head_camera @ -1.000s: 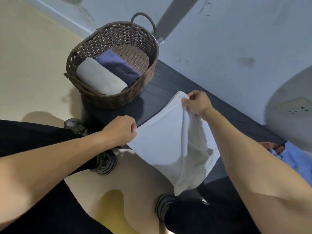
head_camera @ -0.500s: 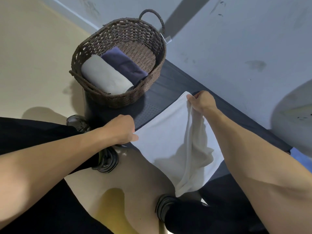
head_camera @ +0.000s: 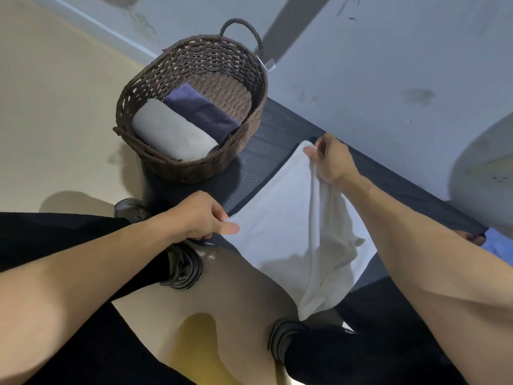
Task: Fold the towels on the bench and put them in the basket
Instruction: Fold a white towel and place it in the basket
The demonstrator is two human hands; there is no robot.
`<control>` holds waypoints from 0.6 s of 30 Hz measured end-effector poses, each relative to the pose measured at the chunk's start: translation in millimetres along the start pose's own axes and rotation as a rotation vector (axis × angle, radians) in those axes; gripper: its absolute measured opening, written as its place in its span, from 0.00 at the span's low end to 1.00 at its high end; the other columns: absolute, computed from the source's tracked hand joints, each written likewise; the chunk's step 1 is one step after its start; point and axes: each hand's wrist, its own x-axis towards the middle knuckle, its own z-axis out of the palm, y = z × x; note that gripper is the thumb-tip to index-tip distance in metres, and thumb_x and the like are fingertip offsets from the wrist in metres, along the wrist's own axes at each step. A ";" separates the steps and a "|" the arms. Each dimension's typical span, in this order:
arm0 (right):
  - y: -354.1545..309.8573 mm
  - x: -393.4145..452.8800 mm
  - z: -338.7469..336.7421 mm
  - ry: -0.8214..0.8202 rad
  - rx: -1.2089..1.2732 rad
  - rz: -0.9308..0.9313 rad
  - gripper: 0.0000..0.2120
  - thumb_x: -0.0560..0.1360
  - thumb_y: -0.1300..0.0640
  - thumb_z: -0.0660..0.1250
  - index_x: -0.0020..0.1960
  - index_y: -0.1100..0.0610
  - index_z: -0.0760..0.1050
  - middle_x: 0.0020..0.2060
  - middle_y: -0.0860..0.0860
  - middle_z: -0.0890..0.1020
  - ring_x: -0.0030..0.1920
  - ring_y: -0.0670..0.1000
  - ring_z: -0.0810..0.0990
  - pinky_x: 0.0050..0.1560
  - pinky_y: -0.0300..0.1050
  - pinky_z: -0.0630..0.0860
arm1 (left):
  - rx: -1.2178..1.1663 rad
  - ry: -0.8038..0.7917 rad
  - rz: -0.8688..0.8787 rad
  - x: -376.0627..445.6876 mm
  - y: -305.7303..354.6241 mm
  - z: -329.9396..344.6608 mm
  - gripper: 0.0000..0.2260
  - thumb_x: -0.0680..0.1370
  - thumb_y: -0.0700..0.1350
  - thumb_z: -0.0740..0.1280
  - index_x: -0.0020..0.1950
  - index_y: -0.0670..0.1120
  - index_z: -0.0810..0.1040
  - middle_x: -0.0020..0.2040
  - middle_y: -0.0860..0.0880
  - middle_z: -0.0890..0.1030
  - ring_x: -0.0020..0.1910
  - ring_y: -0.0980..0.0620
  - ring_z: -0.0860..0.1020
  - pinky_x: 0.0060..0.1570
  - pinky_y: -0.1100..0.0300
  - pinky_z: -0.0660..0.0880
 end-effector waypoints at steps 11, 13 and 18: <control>-12.6 27.7 -18.2 -0.316 -0.251 0.110 0.19 0.69 0.44 0.77 0.47 0.57 0.77 0.42 0.52 0.79 0.44 0.55 0.77 0.41 0.43 0.70 | 0.166 -0.129 -0.078 -2.0 -6.0 -1.8 0.18 0.74 0.55 0.73 0.33 0.42 0.83 0.31 0.45 0.84 0.24 0.54 0.74 0.28 0.65 0.71; -10.1 27.3 -18.9 -0.334 -0.187 0.059 0.15 0.70 0.46 0.77 0.41 0.56 0.76 0.38 0.50 0.79 0.42 0.53 0.77 0.40 0.43 0.72 | 0.268 -0.140 -0.080 -3.7 -5.3 2.0 0.21 0.75 0.57 0.70 0.29 0.43 0.81 0.29 0.45 0.83 0.22 0.53 0.72 0.27 0.65 0.71; -10.9 26.9 -24.0 -0.268 -0.176 0.054 0.17 0.66 0.43 0.79 0.41 0.53 0.76 0.36 0.47 0.79 0.37 0.49 0.77 0.39 0.43 0.74 | 0.435 0.013 0.105 -5.1 3.5 3.9 0.22 0.74 0.51 0.71 0.27 0.43 0.66 0.23 0.46 0.66 0.25 0.46 0.62 0.28 0.58 0.61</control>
